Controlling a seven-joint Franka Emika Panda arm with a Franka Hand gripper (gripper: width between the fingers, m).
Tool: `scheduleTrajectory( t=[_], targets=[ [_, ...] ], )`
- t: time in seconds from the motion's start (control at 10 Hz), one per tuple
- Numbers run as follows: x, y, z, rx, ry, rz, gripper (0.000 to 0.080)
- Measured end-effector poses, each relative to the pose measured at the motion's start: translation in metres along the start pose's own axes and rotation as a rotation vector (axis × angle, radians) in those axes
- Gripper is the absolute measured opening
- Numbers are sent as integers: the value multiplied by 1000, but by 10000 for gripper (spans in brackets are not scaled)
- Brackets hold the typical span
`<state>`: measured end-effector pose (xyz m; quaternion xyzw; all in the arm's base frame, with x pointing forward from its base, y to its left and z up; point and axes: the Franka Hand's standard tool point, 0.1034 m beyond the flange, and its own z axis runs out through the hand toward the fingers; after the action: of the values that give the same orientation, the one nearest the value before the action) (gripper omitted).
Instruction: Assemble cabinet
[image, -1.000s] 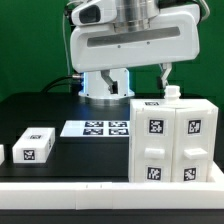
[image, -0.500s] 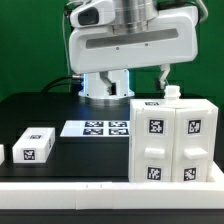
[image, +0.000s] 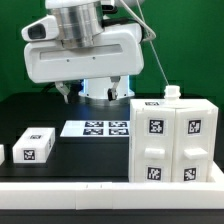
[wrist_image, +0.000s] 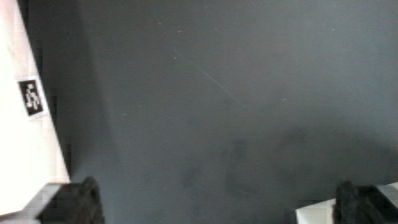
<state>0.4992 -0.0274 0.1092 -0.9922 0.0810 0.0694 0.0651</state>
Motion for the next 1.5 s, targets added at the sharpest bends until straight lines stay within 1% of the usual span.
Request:
scheduleTrajectory(
  t=[0.2, 0.3, 0.4, 0.5, 0.6, 0.7, 0.8, 1.2, 1.3, 1.4, 1.5],
  targets=[
    [0, 0, 1, 0, -1, 0, 649],
    [-1, 4, 3, 0, -2, -5, 649],
    [-5, 22, 10, -4, -6, 3, 649],
    [-7, 38, 13, -11, -7, 14, 649],
    [-6, 56, 15, -31, -6, -44, 649],
    [2, 73, 17, -82, 29, -157, 649],
    [4, 75, 18, -89, 42, -173, 649],
    [3, 74, 19, -90, 40, -176, 649],
    [4, 85, 27, -104, 50, -207, 649],
    [2, 109, 37, -128, 55, -256, 649],
    [-1, 121, 43, -136, 48, -249, 649]
  ],
)
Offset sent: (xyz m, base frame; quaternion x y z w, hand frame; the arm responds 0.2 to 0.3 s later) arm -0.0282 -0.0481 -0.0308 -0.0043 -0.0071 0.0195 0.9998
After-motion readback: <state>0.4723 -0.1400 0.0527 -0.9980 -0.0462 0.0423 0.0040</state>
